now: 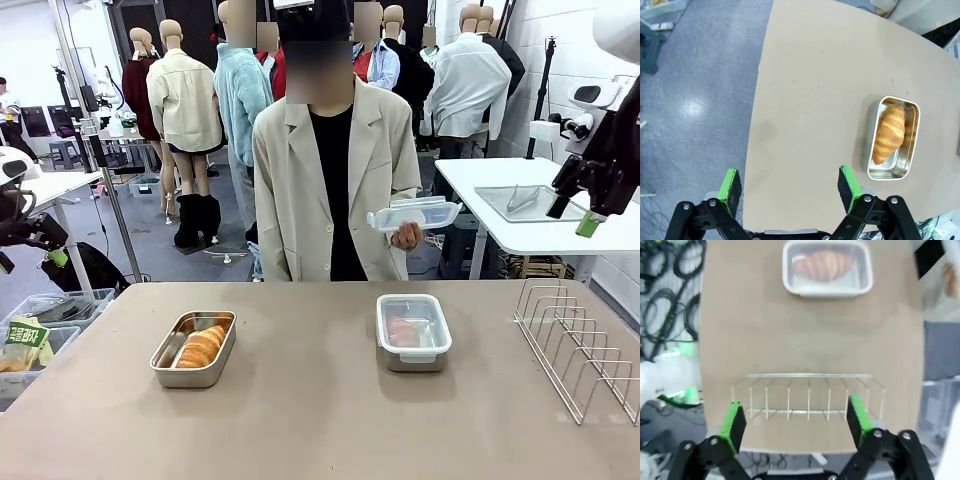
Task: Place the bread in airtight containers.
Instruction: Release when the human grabs the Airtight Container lid.
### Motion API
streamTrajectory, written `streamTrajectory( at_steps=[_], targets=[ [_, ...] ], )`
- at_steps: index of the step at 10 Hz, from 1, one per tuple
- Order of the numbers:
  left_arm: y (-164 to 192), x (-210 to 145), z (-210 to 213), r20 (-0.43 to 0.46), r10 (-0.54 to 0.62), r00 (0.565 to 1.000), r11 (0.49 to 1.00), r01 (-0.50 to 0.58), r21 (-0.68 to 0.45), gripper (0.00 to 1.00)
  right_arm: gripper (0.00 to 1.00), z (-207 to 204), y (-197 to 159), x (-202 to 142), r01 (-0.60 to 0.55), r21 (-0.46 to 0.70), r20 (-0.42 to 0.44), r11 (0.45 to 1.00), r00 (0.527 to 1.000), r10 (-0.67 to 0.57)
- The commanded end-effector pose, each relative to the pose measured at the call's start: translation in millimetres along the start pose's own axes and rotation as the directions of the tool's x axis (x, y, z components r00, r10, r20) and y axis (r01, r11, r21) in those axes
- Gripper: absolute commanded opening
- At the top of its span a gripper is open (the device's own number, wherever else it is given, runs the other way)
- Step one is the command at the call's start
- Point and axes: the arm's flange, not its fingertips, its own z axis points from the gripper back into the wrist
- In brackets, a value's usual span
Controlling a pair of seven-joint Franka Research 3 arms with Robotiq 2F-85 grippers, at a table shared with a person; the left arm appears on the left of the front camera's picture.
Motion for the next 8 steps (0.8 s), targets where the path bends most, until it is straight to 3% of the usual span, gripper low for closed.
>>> streamTrajectory(
  at_steps=[1,2,8],
  targets=[
    [1.6,0.4,1.1,0.001,0.002,1.0,1.0,-0.002,0.008,1.0,1.0,2.7,2.9,-4.7,-0.113,-0.066,0.031,0.991,0.993,0.115],
    [1.6,0.4,1.1,0.001,0.002,1.0,1.0,-0.002,0.008,1.0,1.0,0.0,0.0,0.0,0.0,0.0,0.0,1.0,1.0,0.0],
    [1.6,0.4,1.1,0.001,0.002,1.0,1.0,-0.002,0.008,1.0,1.0,0.0,0.0,0.0,0.0,0.0,0.0,1.0,1.0,0.0]
  ],
)
